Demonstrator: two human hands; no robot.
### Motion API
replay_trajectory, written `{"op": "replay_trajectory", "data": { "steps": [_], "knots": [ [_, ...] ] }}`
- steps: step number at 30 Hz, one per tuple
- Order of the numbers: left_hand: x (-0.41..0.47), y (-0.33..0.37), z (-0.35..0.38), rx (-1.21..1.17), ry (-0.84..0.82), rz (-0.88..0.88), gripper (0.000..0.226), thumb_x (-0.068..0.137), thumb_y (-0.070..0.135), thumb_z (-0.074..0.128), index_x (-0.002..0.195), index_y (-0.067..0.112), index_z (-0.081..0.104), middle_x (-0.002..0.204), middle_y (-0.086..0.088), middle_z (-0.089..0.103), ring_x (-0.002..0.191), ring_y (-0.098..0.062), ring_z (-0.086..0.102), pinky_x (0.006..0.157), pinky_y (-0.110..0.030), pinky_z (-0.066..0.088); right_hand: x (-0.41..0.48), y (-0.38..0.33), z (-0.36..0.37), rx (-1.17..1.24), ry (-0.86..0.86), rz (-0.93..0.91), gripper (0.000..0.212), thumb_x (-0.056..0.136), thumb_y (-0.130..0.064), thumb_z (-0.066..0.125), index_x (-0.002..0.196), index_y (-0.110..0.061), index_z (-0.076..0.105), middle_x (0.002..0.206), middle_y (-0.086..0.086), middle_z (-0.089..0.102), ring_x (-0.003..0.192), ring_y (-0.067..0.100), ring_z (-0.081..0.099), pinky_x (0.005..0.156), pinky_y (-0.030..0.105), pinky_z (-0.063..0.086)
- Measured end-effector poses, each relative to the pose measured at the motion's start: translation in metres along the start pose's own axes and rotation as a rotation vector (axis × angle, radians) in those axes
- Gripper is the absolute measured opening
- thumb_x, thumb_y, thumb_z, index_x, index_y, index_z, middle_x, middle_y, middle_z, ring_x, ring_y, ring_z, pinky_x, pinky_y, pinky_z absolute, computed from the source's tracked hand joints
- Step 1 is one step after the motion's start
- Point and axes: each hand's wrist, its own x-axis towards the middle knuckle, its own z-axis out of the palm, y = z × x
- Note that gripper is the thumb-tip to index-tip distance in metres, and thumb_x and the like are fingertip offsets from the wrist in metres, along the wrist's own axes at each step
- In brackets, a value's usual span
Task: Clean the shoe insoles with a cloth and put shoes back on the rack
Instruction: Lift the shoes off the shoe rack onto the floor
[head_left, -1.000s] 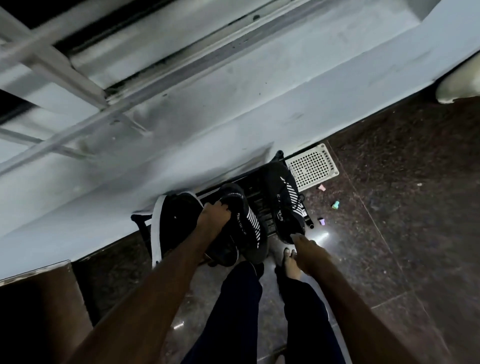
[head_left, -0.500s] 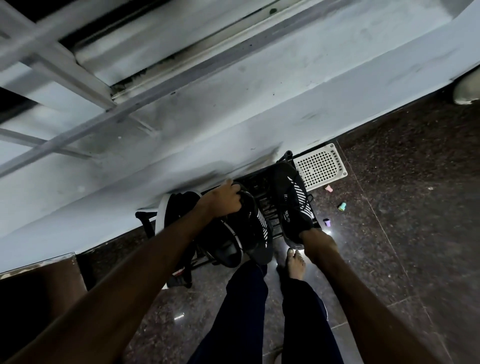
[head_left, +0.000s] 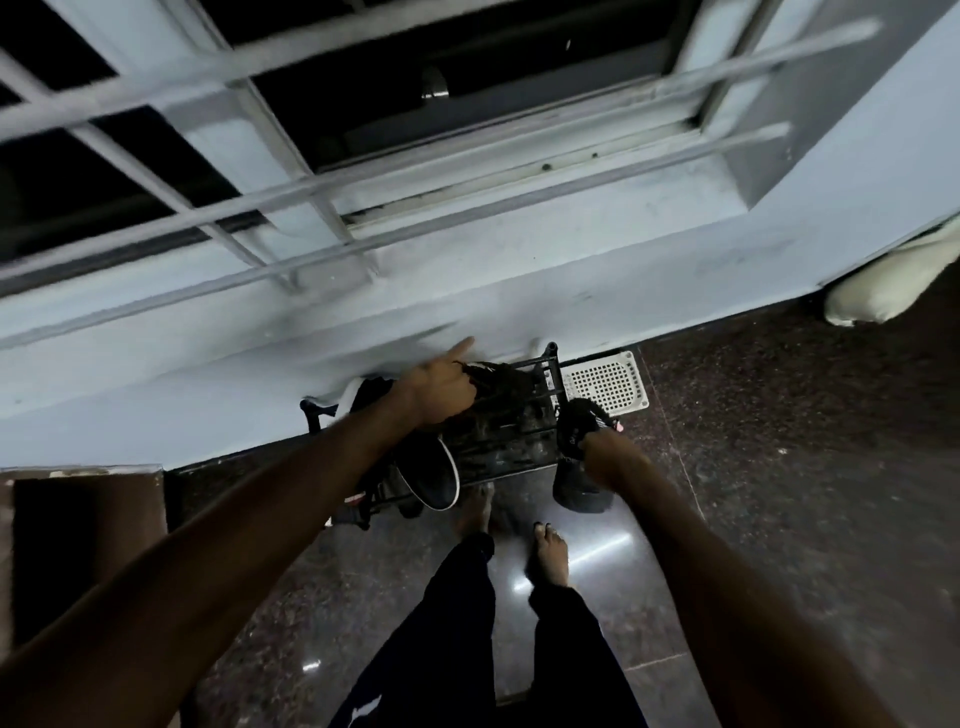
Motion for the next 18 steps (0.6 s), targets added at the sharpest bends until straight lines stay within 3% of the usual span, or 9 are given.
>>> {"op": "replay_trajectory", "data": {
  "steps": [2,5,7,11,14,18],
  "knots": [
    [-0.023,0.009,-0.014,-0.283,-0.085,-0.138,0.023,0.099,0.030,0.047,0.108,0.016,0.063,0.104,-0.005,0.070,0.099,-0.027,0.066,0.096,-0.040,0.044,-0.018,-0.006,-0.010,-0.009,-0.016,-0.041,0.031,0.095,-0.015,0.050,0.120,-0.002,0.063,0.122,0.020,0.063,0.111,0.036,0.062,0.093,0.042,0.052],
    [-0.058,0.035,-0.035,-0.754,-0.160,-0.353,0.032,0.095,0.042,0.056,0.113,0.016,0.057,0.115,-0.010,0.065,0.109,-0.031,0.061,0.080,-0.036,0.044,-0.046,-0.024,-0.023,-0.076,-0.073,-0.114,0.029,0.093,-0.016,0.053,0.117,-0.003,0.065,0.117,0.020,0.065,0.108,0.035,0.063,0.092,0.040,0.052],
    [-0.086,0.061,-0.042,-0.984,-0.182,-0.459,0.046,0.089,0.043,0.065,0.123,0.014,0.052,0.123,-0.012,0.061,0.113,-0.032,0.058,0.082,-0.036,0.044,-0.067,-0.042,-0.030,-0.140,-0.088,-0.178,0.030,0.090,-0.014,0.055,0.116,-0.005,0.065,0.117,0.018,0.066,0.109,0.034,0.063,0.091,0.038,0.052],
    [-0.140,0.115,-0.042,-1.298,-0.220,-0.598,0.078,0.082,0.029,0.077,0.147,0.011,0.037,0.148,-0.010,0.044,0.134,-0.028,0.042,0.105,-0.036,0.038,-0.100,-0.091,-0.035,-0.339,-0.130,-0.326,0.033,0.087,-0.013,0.057,0.117,-0.002,0.065,0.119,0.021,0.065,0.110,0.037,0.063,0.086,0.039,0.055],
    [-0.182,0.154,-0.033,-1.431,-0.229,-0.687,0.076,0.081,0.022,0.079,0.146,0.009,0.042,0.149,-0.010,0.042,0.136,-0.025,0.039,0.104,-0.028,0.031,-0.116,-0.143,-0.025,-0.470,-0.174,-0.414,0.031,0.082,-0.011,0.061,0.111,-0.003,0.068,0.114,0.019,0.067,0.105,0.034,0.067,0.082,0.038,0.058],
    [-0.233,0.206,-0.012,-1.527,-0.281,-0.772,0.062,0.077,0.016,0.083,0.132,0.005,0.057,0.137,-0.011,0.054,0.128,-0.030,0.050,0.097,-0.031,0.042,-0.141,-0.226,0.009,-0.637,-0.299,-0.500,0.015,0.082,-0.010,0.061,0.090,0.002,0.067,0.106,0.018,0.070,0.090,0.030,0.069,0.072,0.034,0.055]
  ]
}}
